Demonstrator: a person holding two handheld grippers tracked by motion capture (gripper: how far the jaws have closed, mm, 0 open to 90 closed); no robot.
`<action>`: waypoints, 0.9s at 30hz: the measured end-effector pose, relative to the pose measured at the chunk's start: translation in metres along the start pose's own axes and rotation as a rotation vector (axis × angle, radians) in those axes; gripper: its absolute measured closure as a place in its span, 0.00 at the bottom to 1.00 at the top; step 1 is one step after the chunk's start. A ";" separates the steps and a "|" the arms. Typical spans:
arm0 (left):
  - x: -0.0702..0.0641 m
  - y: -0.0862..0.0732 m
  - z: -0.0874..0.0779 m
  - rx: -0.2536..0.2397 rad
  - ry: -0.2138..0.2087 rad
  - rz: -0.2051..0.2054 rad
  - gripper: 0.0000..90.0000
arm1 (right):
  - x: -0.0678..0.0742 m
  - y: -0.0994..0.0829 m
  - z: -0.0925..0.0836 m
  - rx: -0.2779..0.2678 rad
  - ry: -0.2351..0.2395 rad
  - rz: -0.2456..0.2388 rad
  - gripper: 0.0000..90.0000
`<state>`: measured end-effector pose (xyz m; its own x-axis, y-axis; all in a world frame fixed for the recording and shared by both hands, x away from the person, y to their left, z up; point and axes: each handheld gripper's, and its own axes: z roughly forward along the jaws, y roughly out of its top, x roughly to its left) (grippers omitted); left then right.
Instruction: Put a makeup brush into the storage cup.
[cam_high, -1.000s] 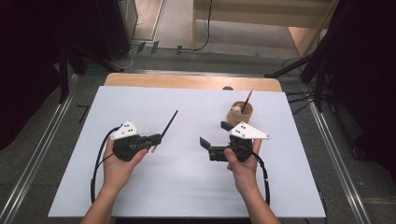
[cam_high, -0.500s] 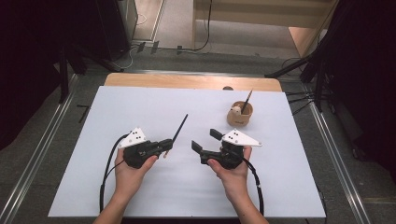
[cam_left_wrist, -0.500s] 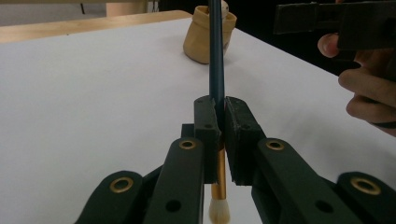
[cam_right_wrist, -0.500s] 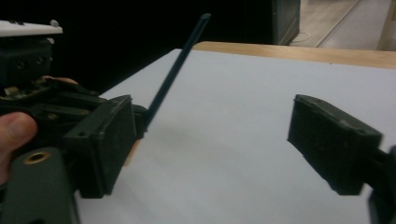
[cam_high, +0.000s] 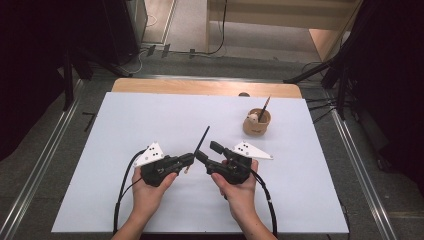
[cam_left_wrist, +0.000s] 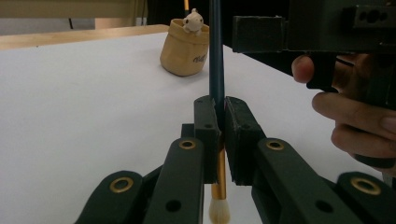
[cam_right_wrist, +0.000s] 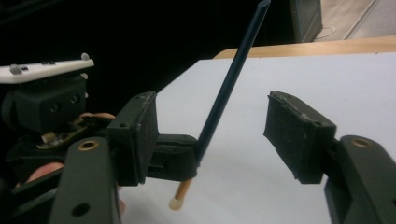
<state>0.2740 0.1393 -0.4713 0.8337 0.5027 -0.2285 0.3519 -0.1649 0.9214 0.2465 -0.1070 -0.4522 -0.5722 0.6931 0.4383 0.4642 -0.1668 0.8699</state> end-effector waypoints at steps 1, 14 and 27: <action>-0.001 0.000 0.000 -0.003 0.000 0.001 0.94 | -0.001 0.000 0.000 -0.006 0.008 0.017 0.44; -0.011 -0.001 0.004 -0.032 -0.020 0.020 0.94 | -0.011 -0.008 0.000 -0.026 0.086 0.180 0.69; -0.015 -0.002 0.006 -0.036 -0.022 0.032 0.94 | -0.014 -0.013 0.004 -0.021 0.132 0.270 0.84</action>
<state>0.2633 0.1266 -0.4715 0.8534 0.4790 -0.2056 0.3102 -0.1497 0.9388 0.2511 -0.1120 -0.4706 -0.5138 0.5248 0.6787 0.5982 -0.3479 0.7219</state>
